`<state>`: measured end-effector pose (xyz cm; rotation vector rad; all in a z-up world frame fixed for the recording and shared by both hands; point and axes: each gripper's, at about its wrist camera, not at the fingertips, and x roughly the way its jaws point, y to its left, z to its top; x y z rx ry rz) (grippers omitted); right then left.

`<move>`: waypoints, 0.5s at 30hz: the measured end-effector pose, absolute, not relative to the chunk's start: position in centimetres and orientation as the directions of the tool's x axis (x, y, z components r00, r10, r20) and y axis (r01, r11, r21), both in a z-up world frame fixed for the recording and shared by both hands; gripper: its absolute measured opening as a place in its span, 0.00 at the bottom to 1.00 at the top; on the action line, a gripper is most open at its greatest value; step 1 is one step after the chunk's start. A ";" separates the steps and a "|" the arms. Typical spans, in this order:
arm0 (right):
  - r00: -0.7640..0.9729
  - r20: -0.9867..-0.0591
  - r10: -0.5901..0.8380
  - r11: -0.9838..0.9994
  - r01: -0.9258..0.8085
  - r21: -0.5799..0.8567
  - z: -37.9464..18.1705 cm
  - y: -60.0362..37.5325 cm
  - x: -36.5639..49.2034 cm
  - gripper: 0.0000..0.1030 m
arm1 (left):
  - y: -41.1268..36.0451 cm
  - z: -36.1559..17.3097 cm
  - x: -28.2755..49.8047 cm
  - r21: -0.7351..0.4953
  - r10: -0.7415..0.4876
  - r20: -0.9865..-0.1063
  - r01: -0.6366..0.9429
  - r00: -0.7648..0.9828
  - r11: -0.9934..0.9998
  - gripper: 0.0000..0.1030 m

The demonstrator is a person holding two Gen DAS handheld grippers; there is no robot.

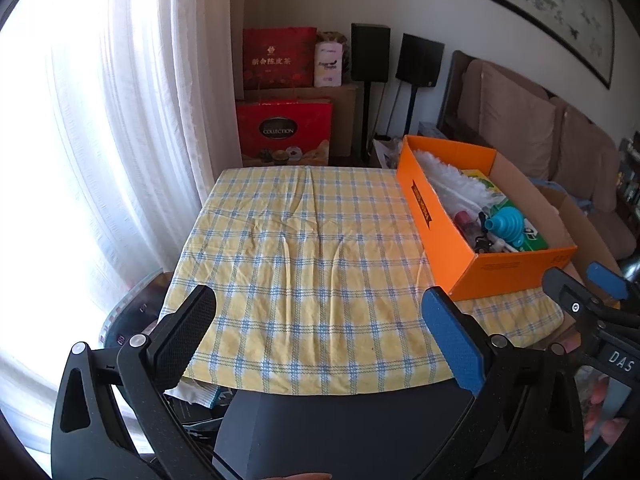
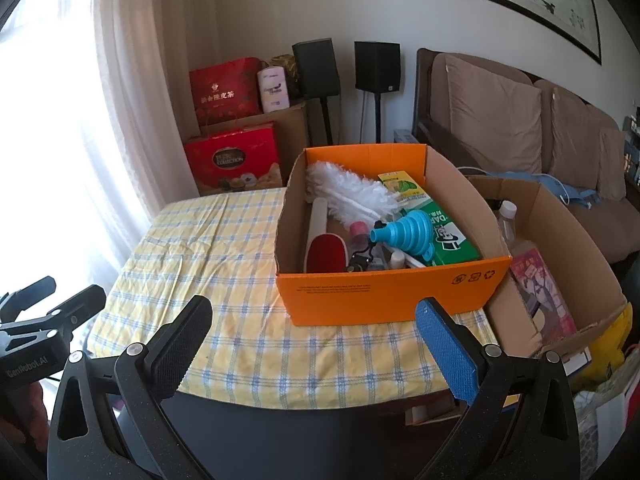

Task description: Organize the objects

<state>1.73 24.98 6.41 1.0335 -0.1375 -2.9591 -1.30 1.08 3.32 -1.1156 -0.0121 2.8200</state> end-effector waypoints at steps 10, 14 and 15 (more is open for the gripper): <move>-0.784 -0.620 -0.032 -0.996 -0.026 0.085 6.4 25.0 1.7 1.00 | 1.2 3.3 -1.3 -0.047 0.105 -0.682 -0.099 -0.724 -0.994 1.00; -0.783 -0.621 -0.032 -0.996 -0.026 0.085 6.4 25.0 1.7 1.00 | 1.2 3.3 -1.3 -0.049 0.106 -0.682 -0.100 -0.723 -0.994 1.00; -0.784 -0.620 -0.032 -0.996 -0.026 0.085 6.4 25.0 1.7 1.00 | 1.2 3.3 -1.3 -0.049 0.107 -0.683 -0.101 -0.723 -0.994 1.00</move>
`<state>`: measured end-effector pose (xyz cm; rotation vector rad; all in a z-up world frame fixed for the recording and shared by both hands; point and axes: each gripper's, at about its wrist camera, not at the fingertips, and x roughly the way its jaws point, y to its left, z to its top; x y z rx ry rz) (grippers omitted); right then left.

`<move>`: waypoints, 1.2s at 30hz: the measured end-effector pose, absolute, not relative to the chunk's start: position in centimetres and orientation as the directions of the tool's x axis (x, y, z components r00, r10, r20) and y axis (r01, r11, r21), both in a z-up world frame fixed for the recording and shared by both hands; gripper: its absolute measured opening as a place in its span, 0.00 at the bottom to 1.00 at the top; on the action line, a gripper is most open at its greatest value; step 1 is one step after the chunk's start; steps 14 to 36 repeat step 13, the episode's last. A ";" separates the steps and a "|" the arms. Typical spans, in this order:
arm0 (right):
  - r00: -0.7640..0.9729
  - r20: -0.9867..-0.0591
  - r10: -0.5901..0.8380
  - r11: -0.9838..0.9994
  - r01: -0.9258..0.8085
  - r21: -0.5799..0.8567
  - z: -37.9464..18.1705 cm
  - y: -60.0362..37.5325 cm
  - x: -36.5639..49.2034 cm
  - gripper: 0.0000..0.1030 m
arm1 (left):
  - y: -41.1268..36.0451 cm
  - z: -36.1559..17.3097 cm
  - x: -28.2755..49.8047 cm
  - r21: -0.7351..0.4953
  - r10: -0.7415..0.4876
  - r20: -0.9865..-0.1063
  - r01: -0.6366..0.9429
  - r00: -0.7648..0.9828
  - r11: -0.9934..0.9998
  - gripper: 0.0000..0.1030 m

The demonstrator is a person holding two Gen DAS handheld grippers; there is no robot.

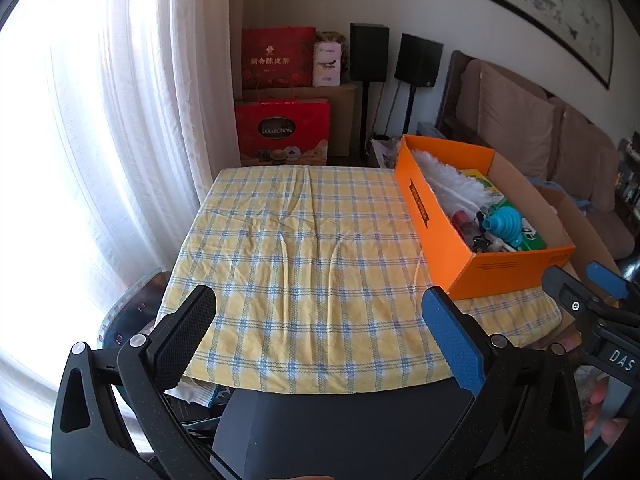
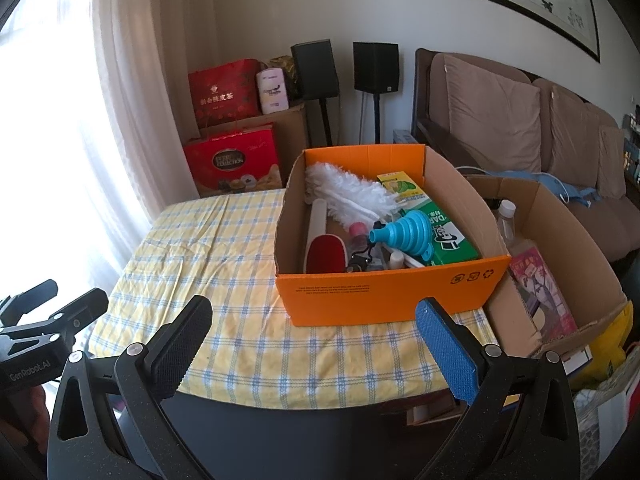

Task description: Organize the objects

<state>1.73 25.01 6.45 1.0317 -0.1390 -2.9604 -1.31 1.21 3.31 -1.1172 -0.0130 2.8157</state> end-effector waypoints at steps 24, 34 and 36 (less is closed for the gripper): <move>-0.786 -0.618 -0.028 -0.996 -0.031 0.085 6.6 24.8 1.8 1.00 | 1.5 3.2 -1.2 -0.056 0.116 -0.685 -0.107 -0.719 -0.993 1.00; -0.786 -0.618 -0.028 -0.996 -0.031 0.085 6.6 24.8 1.8 1.00 | 1.5 3.2 -1.2 -0.056 0.116 -0.685 -0.107 -0.719 -0.993 1.00; -0.786 -0.618 -0.028 -0.996 -0.031 0.085 6.6 24.8 1.8 1.00 | 1.5 3.2 -1.2 -0.056 0.116 -0.685 -0.107 -0.719 -0.993 1.00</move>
